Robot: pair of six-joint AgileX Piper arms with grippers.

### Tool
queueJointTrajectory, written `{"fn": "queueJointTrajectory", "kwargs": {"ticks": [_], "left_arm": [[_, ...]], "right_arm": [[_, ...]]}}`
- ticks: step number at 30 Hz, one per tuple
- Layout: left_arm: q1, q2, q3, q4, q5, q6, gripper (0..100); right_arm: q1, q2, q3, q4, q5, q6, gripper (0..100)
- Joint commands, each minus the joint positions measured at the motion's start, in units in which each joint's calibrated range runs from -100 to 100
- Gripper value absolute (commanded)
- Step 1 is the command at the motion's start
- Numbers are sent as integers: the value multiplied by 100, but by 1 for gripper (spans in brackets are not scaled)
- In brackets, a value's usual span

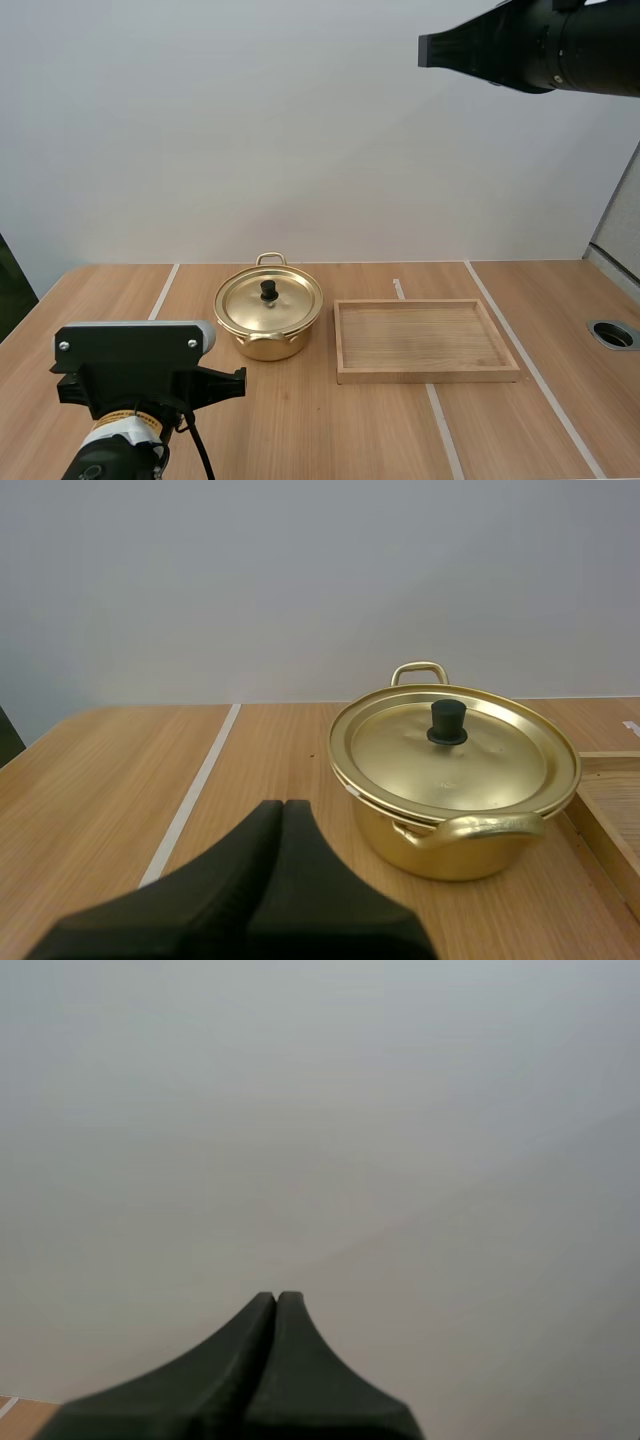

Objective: Open the pot, put the pineapple inside, and close it

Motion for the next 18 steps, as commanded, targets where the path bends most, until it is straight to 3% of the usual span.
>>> {"fn": "queueJointTrajectory", "kwargs": {"ticks": [1,14,18], "left_arm": [[-17,-41,9,28,-50,-3,0],[-17,-41,9,28,-50,-3,0],[-17,-41,9,28,-50,-3,0]], "right_arm": [[-16,-48,-35,3,-27,17,0],[-16,-125,-2,-56,103,17,0],[-16,-737,630,-368,368,10,0]]}}
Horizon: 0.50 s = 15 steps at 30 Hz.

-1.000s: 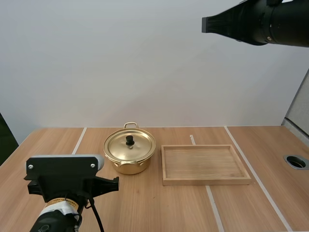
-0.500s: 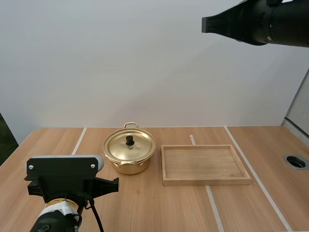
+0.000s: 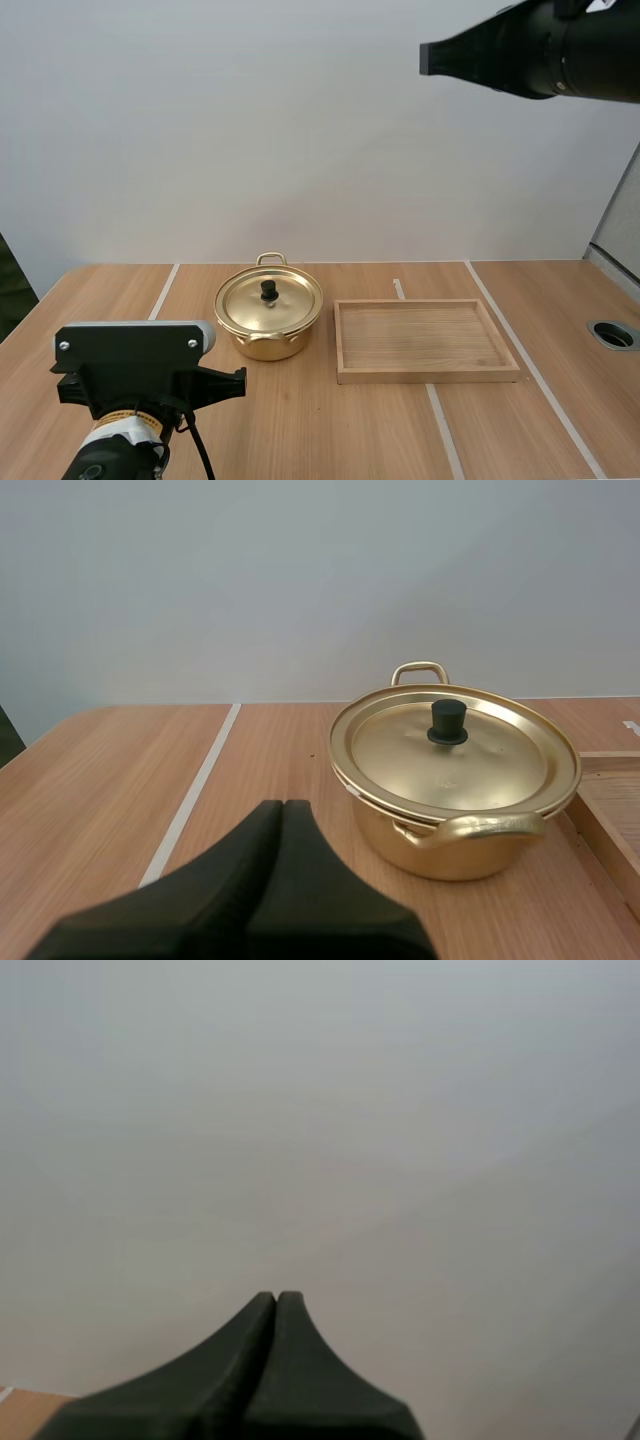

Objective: Open the pot, put the pineapple inside, and close it

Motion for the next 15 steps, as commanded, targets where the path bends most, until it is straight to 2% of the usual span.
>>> {"fn": "queueJointTrajectory", "kwargs": {"ticks": [1,4,9,15], "left_arm": [[-17,-41,9,28,-50,-3,0],[-17,-41,9,28,-50,-3,0],[-17,-41,9,28,-50,-3,0],[-17,-41,9,28,-50,-3,0]], "right_arm": [[-16,-602,618,-180,151,10,0],[-16,-1321,1781,-193,-34,10,0],[-16,-2576,3780,-50,-1248,155,0],[-16,-3336,5259,-215,-1459,505,0]]}}
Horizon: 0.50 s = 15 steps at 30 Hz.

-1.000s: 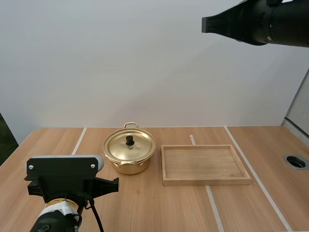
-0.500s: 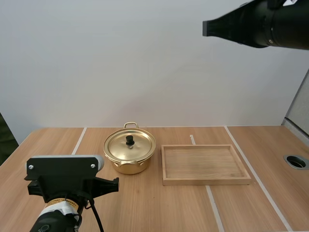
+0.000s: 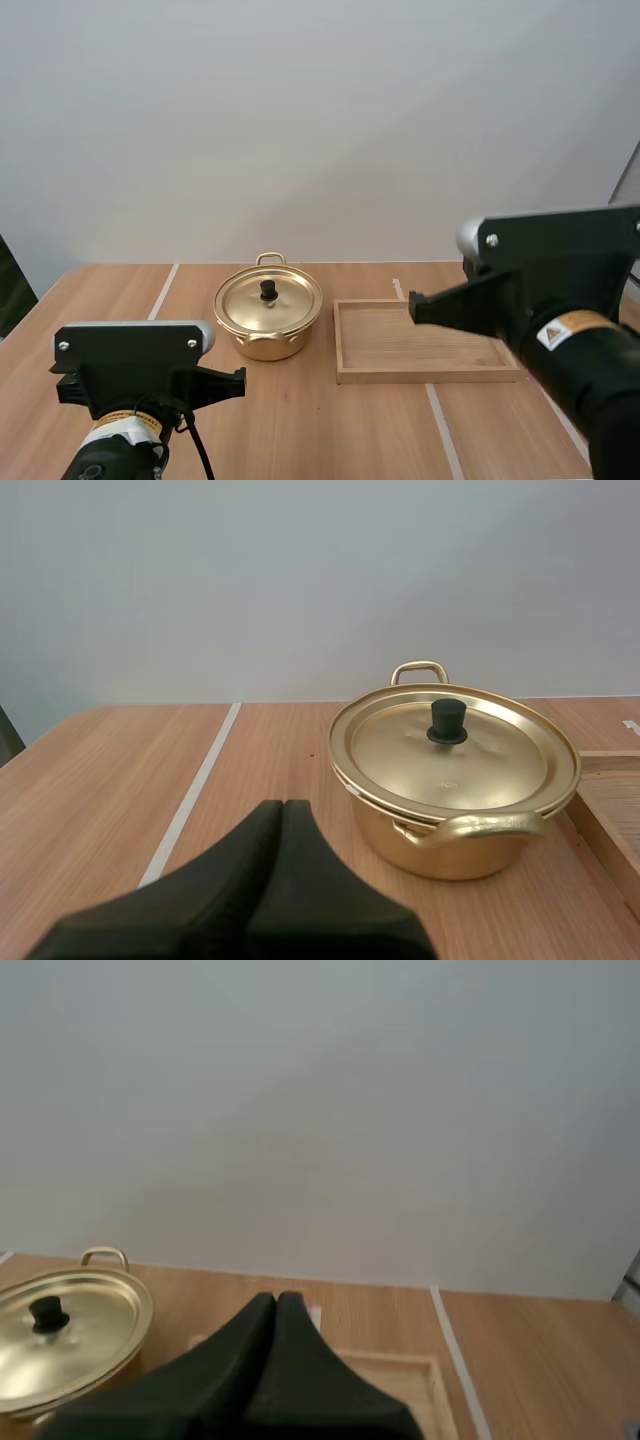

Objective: Open the pot, put the pineapple inside, and close it

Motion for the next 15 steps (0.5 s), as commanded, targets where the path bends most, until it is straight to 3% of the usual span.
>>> {"fn": "queueJointTrajectory", "kwargs": {"ticks": [1,7,15], "left_arm": [[-17,-41,9,28,-65,-3,0],[-17,-41,9,28,-65,-3,0],[-17,-41,9,28,-65,-3,0]], "right_arm": [[-16,-252,734,-94,-471,256,0],[-16,-252,1334,-535,-750,604,0],[-8,-252,1990,-527,-765,865,0]]}}
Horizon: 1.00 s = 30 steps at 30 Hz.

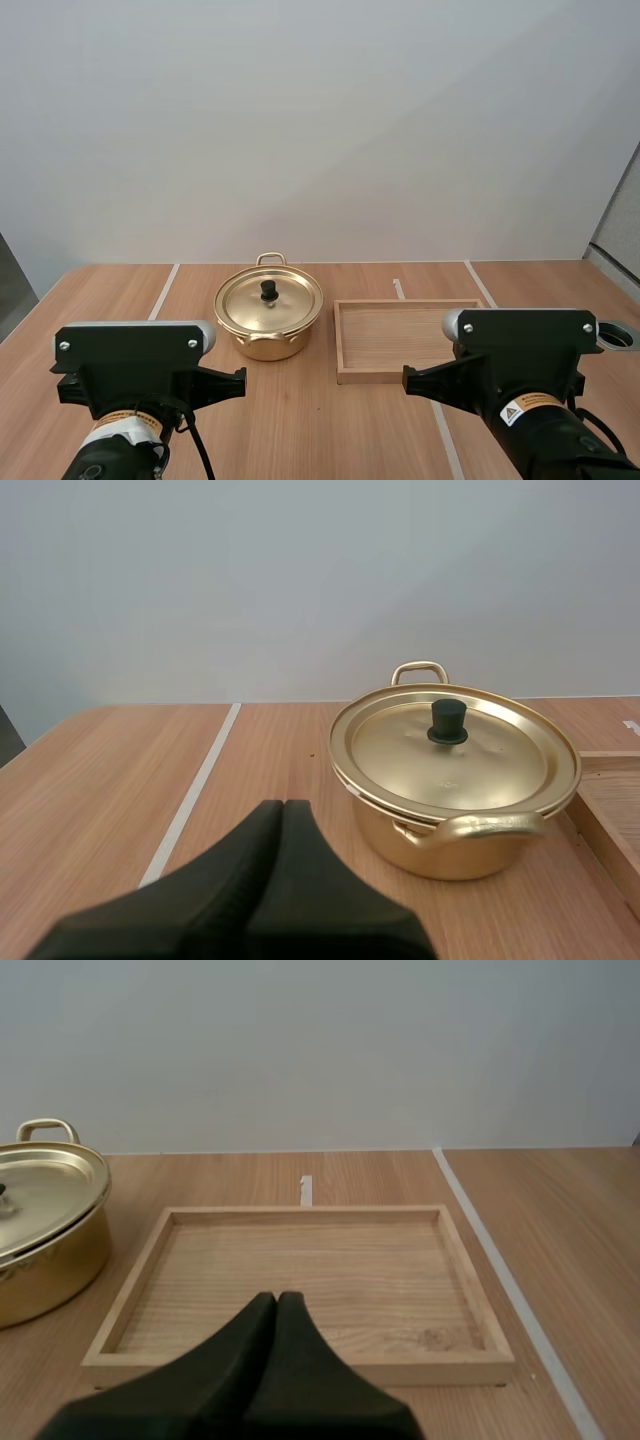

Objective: Open the pot, put the pineapple inside, and close it

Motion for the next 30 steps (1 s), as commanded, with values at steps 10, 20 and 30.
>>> {"fn": "queueJointTrajectory", "kwargs": {"ticks": [10,20,30], "left_arm": [[-17,-41,9,28,-65,-3,0],[-17,-41,9,28,-65,-3,0],[-17,-41,9,28,-65,-3,0]], "right_arm": [[140,-43,416,-308,-706,189,0],[140,-43,416,-308,-725,189,0],[140,-43,416,-308,-725,189,0]]}}
